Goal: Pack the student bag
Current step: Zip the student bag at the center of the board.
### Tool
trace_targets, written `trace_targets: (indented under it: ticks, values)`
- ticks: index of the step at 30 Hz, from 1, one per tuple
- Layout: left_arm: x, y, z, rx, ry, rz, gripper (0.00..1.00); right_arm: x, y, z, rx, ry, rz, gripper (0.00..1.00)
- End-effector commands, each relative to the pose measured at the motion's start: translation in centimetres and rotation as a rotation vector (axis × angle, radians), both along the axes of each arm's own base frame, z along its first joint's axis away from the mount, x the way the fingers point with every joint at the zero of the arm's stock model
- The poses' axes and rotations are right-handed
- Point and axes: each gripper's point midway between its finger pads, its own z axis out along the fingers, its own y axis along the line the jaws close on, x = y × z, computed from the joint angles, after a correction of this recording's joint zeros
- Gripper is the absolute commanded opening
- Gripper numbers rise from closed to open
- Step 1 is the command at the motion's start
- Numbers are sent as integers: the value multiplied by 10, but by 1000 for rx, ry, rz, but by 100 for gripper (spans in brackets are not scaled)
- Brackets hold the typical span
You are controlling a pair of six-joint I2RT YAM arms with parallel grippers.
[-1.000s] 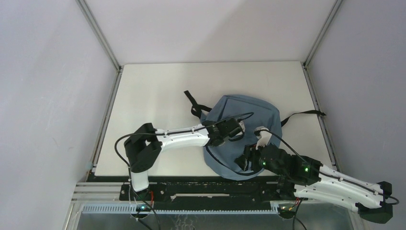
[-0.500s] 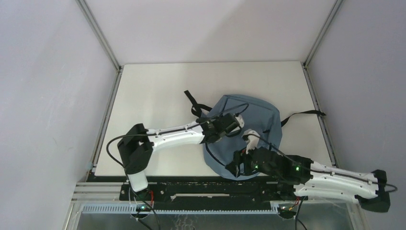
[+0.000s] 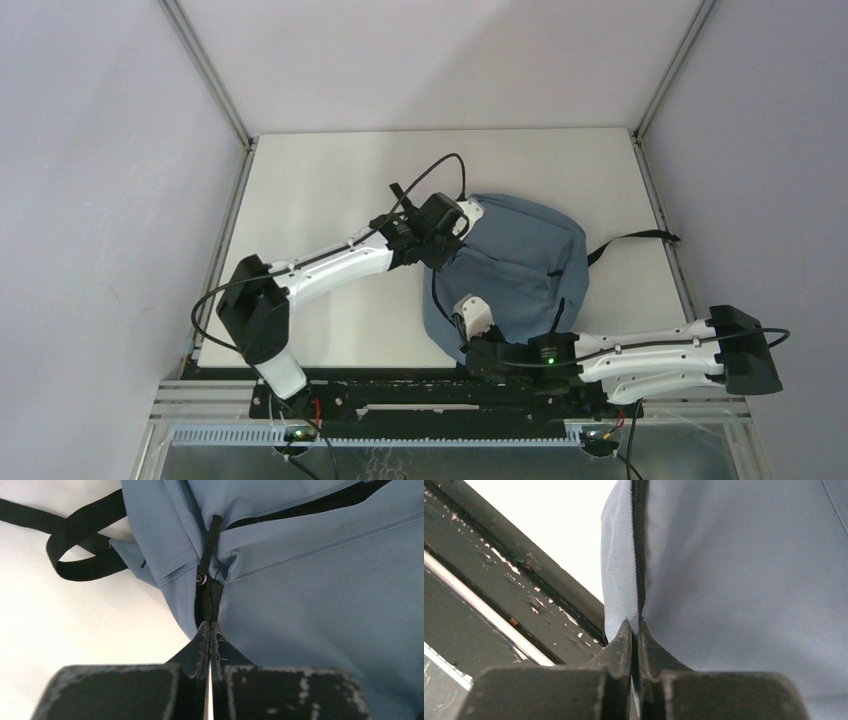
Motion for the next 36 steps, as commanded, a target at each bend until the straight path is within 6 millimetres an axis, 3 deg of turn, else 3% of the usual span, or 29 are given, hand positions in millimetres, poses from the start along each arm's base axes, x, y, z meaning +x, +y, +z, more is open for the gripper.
trace_targets:
  ticks: [1, 6, 11, 17, 23, 24, 26, 27, 28, 33, 36]
  values:
    - [2, -14, 24, -183, 14, 29, 0, 7, 11, 31, 68, -55, -31, 0]
    - [14, -22, 32, -297, 28, 81, 0, -3, 13, 37, 83, -72, 10, 0]
    - [29, -34, 37, -385, 39, 95, 0, -17, 19, 31, 59, -69, 66, 0]
    - [52, -29, 27, -414, 98, 154, 0, -40, 29, 27, 39, -62, 135, 0]
    - [33, -26, 8, -414, 245, 132, 0, -51, 25, 16, -27, -44, 158, 0]
    - [29, -25, 5, -419, 258, 137, 0, -49, 22, 17, -35, -45, 138, 11]
    - [22, -23, 4, -442, 274, 143, 0, -41, 23, 27, -14, -52, 95, 66]
    - [19, -23, 5, -455, 277, 148, 0, -36, 24, 36, 17, -57, 66, 83]
    - [18, -22, 4, -465, 281, 155, 0, -29, 28, 46, 59, -58, 33, 89]
    - [14, -22, 8, -495, 283, 168, 0, 15, 45, 102, 376, 16, -199, 88]
    - [15, -23, 10, -503, 283, 172, 0, 46, 40, 112, 530, 121, -454, 79]
